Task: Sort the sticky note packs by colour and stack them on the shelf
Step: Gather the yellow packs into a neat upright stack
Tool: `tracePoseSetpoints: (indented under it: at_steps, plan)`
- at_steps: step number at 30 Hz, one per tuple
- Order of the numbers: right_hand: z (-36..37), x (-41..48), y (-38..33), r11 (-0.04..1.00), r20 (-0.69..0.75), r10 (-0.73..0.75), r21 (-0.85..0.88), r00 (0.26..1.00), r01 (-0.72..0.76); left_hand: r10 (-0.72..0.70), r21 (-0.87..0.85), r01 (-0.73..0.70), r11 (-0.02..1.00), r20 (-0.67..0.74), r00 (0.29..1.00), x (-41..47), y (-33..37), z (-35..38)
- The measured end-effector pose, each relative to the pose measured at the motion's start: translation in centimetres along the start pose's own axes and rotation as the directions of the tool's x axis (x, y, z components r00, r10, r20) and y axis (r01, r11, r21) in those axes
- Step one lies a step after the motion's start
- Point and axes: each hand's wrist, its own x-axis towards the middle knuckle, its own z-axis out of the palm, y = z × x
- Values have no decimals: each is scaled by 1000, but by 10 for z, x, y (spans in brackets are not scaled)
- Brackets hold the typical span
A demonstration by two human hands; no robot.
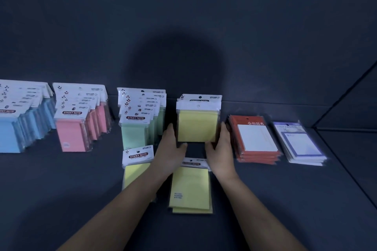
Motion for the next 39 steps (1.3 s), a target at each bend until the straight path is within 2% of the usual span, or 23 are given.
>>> tracePoseSetpoints:
  at_steps: [3,5,7,10,12,15,17,20,22,24,26,29,33,35,37,39]
  plan:
    - [-9,-14,-1,997,109,23,-72,994,-15,12,106,-16,994,38,999,-24,-5,-9]
    - [-16,-25,-2,987,160,58,-157,985,-33,101,196,-95,976,-21,995,-38,-6,-15]
    - [-23,-37,-1,971,150,59,-236,987,-22,221,304,-187,934,-81,972,-51,-5,-20]
    - [-31,-56,-7,941,148,8,-335,989,43,324,447,-254,858,-87,942,-64,-3,-22]
    - [-34,-69,-12,925,168,21,-377,986,45,301,553,-219,804,-61,952,-71,-3,-20]
    - [-35,-84,-17,867,218,75,-496,973,44,149,705,-131,697,36,988,-80,-4,-15]
    - [-33,-90,-19,863,244,127,-505,962,15,94,642,-113,758,65,993,-85,-4,-10]
    - [-33,-96,-21,913,232,177,-403,956,-71,78,427,-91,899,47,996,-91,-2,-7]
    - [-32,-100,-20,961,168,207,-220,964,-168,64,249,-63,966,5,998,-96,0,-4]
    - [-31,-105,-21,962,117,257,61,959,-265,59,97,-56,994,-36,998,-101,3,-1]
    - [-28,-103,-20,956,54,233,173,971,-239,83,21,-82,996,-61,995,-101,4,4]
    - [-23,-91,-22,984,-14,148,104,989,-145,108,120,-94,988,-113,988,-89,4,11]
    - [-15,-74,-21,990,-46,80,-114,996,-85,-28,181,34,983,-34,999,-66,7,16]
    - [-11,-68,-19,983,-45,115,-137,992,-121,-55,71,56,996,-19,998,-59,9,16]
    - [-9,-64,-18,977,-20,159,-140,987,-161,-141,-145,135,980,-31,990,-55,12,13]
    - [-8,-60,-17,976,-6,214,-33,977,-214,-219,-343,193,919,-37,975,-53,12,11]
